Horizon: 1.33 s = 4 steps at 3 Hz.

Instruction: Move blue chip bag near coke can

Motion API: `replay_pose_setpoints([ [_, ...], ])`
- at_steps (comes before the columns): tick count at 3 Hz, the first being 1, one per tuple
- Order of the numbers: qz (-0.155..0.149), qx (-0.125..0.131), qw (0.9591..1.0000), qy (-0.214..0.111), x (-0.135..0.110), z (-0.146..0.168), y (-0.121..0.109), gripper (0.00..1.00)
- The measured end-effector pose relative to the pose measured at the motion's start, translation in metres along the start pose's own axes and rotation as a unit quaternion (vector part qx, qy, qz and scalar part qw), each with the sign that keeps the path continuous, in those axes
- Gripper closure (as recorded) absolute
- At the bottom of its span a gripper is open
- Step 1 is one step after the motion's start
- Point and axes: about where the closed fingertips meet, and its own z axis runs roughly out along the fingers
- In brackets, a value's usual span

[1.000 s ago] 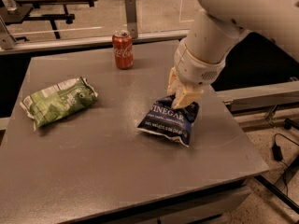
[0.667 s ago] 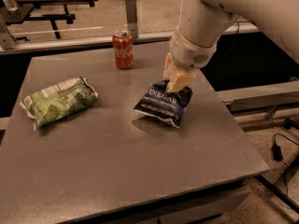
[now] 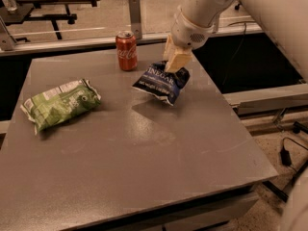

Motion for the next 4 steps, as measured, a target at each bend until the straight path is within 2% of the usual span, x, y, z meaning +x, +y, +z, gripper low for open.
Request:
replay_pose_setpoints([
  [1, 0.019, 0.014, 0.9995, -0.022, 0.001, 0.01, -0.037, 0.97],
  [2, 0.026, 0.022, 0.9989, -0.031, -0.001, 0.017, -0.056, 0.74],
  [4, 0.022, 0.025, 0.9987, -0.039, -0.006, 0.027, -0.074, 0.12],
])
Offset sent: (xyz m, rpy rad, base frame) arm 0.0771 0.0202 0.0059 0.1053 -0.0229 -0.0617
